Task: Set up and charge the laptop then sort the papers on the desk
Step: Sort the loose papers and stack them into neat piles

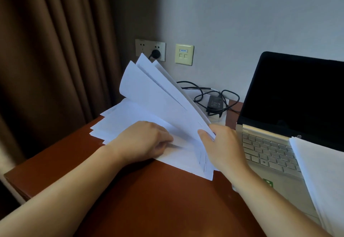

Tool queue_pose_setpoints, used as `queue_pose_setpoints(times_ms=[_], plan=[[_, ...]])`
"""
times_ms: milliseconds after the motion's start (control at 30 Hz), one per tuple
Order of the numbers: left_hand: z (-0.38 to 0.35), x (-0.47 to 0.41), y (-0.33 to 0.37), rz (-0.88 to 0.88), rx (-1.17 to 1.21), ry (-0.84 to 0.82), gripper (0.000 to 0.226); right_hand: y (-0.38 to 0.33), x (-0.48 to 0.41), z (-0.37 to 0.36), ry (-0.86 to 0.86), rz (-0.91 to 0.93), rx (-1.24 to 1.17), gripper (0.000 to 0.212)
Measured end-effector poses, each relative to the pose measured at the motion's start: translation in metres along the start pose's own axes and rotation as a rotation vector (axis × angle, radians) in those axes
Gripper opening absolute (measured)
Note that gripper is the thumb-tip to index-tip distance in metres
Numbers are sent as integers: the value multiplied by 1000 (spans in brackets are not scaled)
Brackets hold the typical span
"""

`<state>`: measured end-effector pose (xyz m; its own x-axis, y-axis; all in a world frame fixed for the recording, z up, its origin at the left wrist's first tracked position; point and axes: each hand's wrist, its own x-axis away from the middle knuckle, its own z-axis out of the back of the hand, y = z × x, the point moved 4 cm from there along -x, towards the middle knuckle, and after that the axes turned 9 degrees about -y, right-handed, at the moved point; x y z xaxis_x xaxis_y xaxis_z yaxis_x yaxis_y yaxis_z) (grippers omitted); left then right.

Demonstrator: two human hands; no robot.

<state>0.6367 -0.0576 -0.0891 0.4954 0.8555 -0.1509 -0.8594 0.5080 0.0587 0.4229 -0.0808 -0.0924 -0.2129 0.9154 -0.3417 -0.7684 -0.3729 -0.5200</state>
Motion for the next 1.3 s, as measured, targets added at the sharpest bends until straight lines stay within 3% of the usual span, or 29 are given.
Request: queue_pose_setpoints(times_ms=[100,333,467,600,733,833,900,967,1067,1133,1200,1300], plan=[[3,1,-3,-1,-22,46,44,-1,0,-1,-27,36,7,48],[11,-1,-6,-35,-31,289,29,-13,1,-1,-76,112,7,50],[19,1,4,-77,-124,425,31,-23,7,-2,-152,136,39,33],[24,3,12,-141,-292,580,20,-24,5,-3,-80,175,183,48],[36,13,30,-128,-385,856,8,-13,2,5,-15,92,-28,43],[33,12,36,-179,-305,794,7,-8,0,10,14,31,-220,38],[22,3,27,-150,-192,630,11,-4,-3,12,32,-14,-295,38],[11,-8,16,4,2,479,15,-4,-6,15,28,-33,-396,33],[9,-25,3,366,490,295,22,-12,-9,31,20,-39,-558,20],[10,-36,1,545,959,214,37,-13,-11,46,37,-60,-706,18],[13,-49,5,566,1417,187,50,-11,-15,59,26,-101,-893,20],[18,-59,13,490,1873,211,54,-6,-17,74,7,-164,-1169,29]])
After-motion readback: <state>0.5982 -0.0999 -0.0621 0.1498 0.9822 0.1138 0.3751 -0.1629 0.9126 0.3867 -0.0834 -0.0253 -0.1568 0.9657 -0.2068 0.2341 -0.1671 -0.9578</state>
